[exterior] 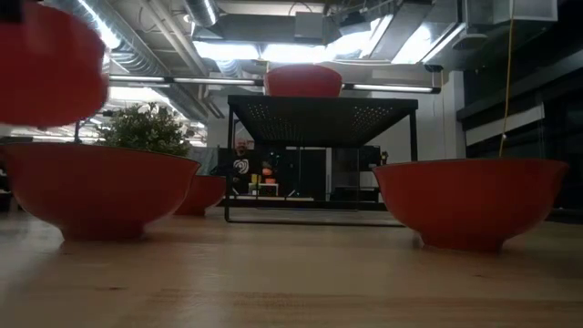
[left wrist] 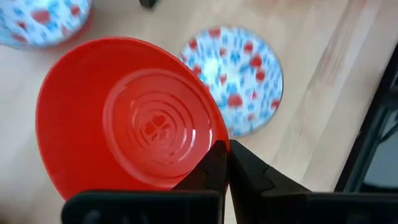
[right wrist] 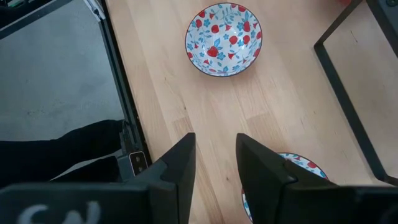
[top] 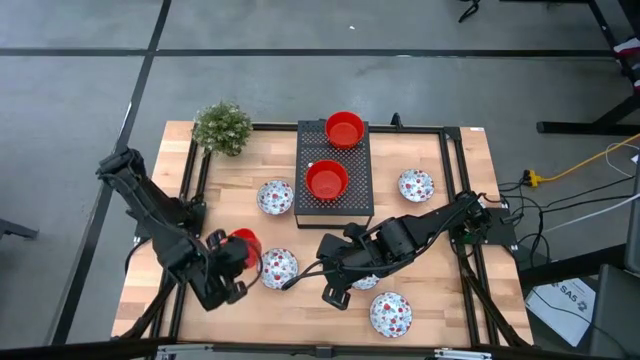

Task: Pick & Place Mini bowls
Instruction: Stack the red bowl on top of the bottom red bowls on the shelf

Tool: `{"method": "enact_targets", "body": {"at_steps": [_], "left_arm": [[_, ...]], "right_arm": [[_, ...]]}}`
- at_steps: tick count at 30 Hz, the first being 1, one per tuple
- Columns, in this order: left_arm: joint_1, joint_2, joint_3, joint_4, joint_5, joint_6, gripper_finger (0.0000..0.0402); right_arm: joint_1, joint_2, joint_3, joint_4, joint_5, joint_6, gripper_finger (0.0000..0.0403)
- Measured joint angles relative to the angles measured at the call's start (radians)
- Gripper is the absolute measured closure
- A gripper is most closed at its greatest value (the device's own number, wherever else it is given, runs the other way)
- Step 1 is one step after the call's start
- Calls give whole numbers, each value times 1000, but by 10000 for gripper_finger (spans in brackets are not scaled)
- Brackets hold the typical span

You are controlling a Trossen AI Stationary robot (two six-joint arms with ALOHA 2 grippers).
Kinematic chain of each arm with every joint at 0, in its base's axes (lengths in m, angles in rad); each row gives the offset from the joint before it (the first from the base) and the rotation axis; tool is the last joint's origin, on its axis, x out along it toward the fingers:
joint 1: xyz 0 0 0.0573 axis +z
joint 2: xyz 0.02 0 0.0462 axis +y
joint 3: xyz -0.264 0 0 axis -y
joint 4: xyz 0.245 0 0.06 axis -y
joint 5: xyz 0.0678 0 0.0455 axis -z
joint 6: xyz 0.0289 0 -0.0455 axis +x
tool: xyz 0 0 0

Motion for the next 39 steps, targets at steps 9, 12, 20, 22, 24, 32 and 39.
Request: {"method": "enact_targets", "body": {"at_steps": [9, 12, 20, 22, 24, 32, 39], "left_arm": [[131, -99, 0, -2, -1, 135, 399], [185, -101, 31, -7, 2, 226, 399], [353, -101, 165, -33, 36, 522, 399], [395, -101, 194, -60, 47, 585, 399], [437, -101, 219, -69, 52, 653, 399], [610, -101, 294, -99, 113, 915, 399], [756, -96, 332, -98, 180, 1126, 399]], "right_arm": [[0, 0, 0, 0, 0, 0, 287], [0, 0, 0, 0, 0, 0, 287], [-1, 0, 0, 0, 96, 1, 287], [-1, 0, 0, 1, 114, 12, 287], [-6, 0, 0, 1, 120, 30, 287], [-51, 0, 0, 5, 117, 65, 287], [-80, 0, 0, 10, 104, 83, 287]]}}
